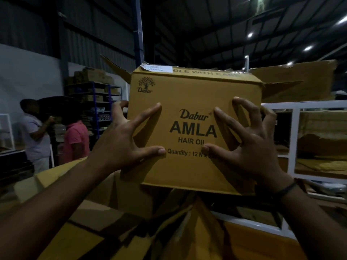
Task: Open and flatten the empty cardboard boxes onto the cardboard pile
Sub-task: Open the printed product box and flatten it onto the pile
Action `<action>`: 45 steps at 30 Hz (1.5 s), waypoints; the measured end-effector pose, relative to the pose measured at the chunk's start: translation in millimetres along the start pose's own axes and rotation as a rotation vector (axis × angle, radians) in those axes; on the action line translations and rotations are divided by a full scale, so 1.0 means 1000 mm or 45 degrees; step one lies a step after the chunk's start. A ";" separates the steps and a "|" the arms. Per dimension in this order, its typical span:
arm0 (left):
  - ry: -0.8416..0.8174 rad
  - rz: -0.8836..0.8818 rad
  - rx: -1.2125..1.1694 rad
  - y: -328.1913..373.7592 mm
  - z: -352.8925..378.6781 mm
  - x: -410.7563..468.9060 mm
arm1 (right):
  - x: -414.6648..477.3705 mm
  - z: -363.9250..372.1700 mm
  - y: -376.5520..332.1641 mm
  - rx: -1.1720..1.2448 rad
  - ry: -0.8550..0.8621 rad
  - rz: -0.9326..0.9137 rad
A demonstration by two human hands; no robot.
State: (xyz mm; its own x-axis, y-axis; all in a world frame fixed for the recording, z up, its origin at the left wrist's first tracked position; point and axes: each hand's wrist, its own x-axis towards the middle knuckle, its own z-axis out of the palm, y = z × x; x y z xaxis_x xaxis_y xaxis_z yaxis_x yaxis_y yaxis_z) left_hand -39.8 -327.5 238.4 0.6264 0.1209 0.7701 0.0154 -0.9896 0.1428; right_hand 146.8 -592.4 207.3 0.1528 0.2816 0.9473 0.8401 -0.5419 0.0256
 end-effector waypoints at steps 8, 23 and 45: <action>0.000 0.021 -0.103 -0.102 -0.029 -0.023 | 0.014 0.042 -0.095 -0.111 -0.009 -0.010; 0.023 -0.178 -0.053 -0.185 -0.046 -0.038 | 0.049 0.116 -0.151 -0.074 -0.232 -0.082; -0.168 -0.030 -0.431 -0.318 0.011 -0.086 | -0.029 0.168 -0.262 -0.452 -0.418 0.031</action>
State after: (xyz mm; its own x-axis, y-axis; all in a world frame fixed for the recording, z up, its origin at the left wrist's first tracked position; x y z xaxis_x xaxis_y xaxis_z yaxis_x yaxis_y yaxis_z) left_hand -90.1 -23.9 119.4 0.7242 0.1106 0.6806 -0.2141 -0.9022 0.3745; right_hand 9.3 -325.4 119.0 0.3748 0.4695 0.7994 0.6136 -0.7720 0.1658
